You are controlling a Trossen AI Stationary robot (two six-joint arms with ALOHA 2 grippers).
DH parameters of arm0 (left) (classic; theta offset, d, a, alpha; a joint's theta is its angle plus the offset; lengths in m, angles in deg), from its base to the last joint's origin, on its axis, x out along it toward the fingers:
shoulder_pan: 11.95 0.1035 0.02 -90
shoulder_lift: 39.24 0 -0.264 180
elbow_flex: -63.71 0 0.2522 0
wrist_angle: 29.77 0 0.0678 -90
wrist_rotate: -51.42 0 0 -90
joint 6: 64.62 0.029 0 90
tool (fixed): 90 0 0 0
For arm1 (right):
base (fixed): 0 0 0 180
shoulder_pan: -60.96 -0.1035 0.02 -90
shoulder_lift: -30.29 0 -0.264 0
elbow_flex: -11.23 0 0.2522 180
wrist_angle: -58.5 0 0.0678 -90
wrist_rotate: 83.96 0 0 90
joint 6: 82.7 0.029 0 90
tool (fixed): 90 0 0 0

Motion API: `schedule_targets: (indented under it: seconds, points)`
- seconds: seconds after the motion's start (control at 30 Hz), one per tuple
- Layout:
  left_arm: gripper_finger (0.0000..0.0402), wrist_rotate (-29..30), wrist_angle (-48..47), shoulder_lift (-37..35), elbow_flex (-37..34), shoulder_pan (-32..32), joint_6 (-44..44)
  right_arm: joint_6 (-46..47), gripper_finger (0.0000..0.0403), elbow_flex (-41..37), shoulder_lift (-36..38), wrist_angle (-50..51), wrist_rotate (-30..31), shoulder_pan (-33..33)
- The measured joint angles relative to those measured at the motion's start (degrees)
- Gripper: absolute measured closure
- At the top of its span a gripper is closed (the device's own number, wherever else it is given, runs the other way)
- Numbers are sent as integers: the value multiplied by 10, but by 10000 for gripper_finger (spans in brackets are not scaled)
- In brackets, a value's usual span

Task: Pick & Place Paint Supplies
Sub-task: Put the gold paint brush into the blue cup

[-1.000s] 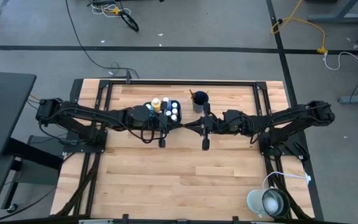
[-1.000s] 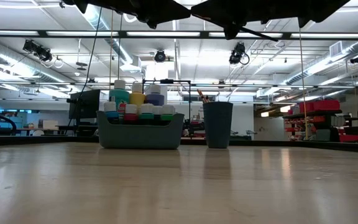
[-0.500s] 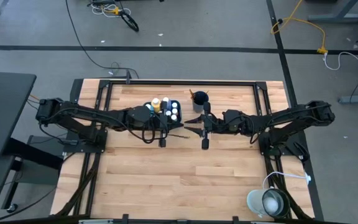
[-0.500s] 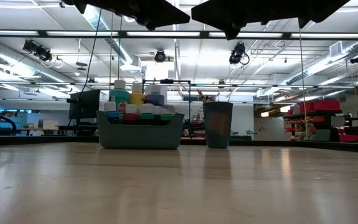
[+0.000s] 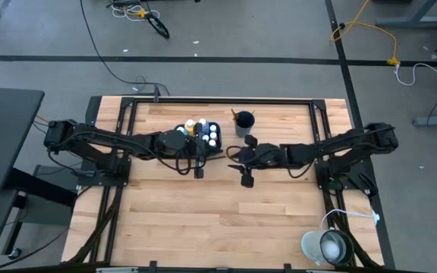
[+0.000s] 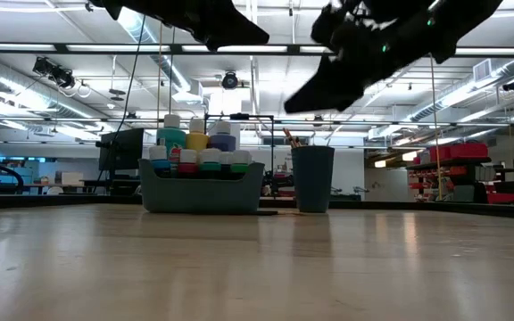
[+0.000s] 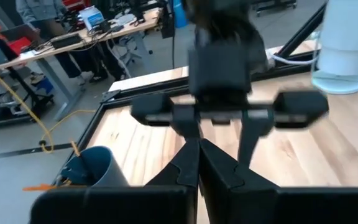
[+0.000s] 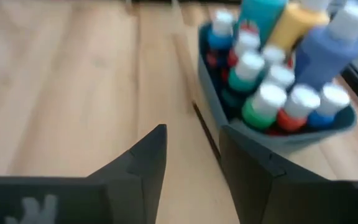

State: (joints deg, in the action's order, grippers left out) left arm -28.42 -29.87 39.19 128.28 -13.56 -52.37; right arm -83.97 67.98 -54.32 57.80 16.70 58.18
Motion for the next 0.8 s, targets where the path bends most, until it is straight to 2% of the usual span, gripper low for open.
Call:
schedule_targets:
  seconds: [0.23, 0.5, 0.8]
  points:
    - [385, 6, -1, 0, 0, 0, -15, 22, 250, 0, -76, 10, 3, 34]
    - [384, 6, -3, 0, 0, 0, -15, 39, 249, 0, -151, -1, -27, 83]
    - [384, 6, -3, 0, 0, 0, -14, 27, 249, 0, -195, -40, -31, 124]
